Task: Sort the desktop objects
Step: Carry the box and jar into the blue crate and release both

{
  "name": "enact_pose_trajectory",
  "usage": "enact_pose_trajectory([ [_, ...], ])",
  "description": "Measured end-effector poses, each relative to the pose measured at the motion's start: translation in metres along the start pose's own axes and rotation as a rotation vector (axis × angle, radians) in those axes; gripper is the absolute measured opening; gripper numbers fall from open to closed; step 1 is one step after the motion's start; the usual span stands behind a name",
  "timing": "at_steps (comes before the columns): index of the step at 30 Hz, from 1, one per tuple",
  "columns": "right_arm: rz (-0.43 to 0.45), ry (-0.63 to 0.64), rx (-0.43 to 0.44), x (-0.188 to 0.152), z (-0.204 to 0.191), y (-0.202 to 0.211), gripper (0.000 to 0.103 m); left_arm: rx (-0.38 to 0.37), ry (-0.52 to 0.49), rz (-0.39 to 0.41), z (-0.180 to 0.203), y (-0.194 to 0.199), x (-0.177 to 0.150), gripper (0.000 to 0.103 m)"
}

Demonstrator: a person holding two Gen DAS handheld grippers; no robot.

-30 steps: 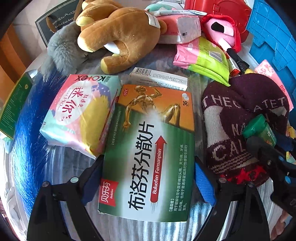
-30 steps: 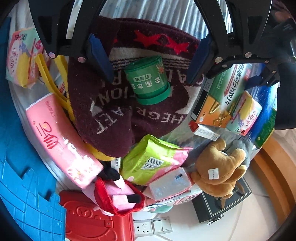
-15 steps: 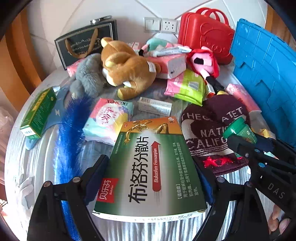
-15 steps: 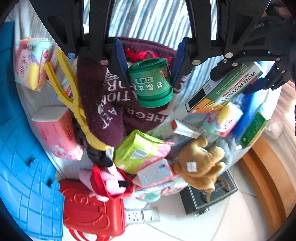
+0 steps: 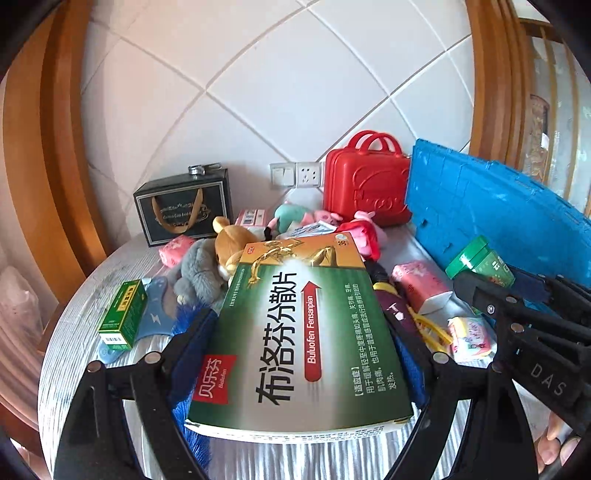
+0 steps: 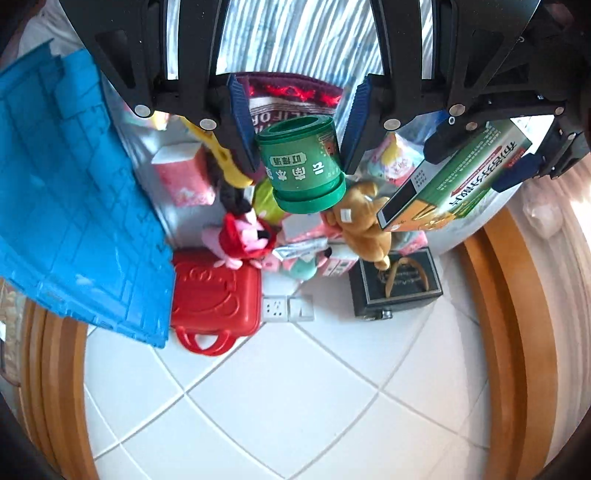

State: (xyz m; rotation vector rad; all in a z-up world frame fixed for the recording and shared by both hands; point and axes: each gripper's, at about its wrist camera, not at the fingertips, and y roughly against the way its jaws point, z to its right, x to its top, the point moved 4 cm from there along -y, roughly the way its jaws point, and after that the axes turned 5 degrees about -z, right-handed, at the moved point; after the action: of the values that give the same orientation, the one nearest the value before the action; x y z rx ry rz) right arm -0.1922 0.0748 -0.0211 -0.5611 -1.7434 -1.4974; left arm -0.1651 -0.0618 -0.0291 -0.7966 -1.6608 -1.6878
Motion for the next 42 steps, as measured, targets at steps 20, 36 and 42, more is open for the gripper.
enact_pose_trajectory([
  [20,0.331,-0.027,-0.145,0.047,0.233,0.147,0.045,-0.031,-0.03,0.274,0.252,0.054,0.075,0.087],
  [36,0.234,-0.111,-0.175,0.032,0.483,0.133,0.045,-0.004,-0.121,0.121,0.484,0.008,0.112,0.087],
  [42,0.224,-0.102,-0.155,0.038,0.504,0.124,0.045,0.019,-0.128,0.119,0.499,0.0,0.118,0.088],
])
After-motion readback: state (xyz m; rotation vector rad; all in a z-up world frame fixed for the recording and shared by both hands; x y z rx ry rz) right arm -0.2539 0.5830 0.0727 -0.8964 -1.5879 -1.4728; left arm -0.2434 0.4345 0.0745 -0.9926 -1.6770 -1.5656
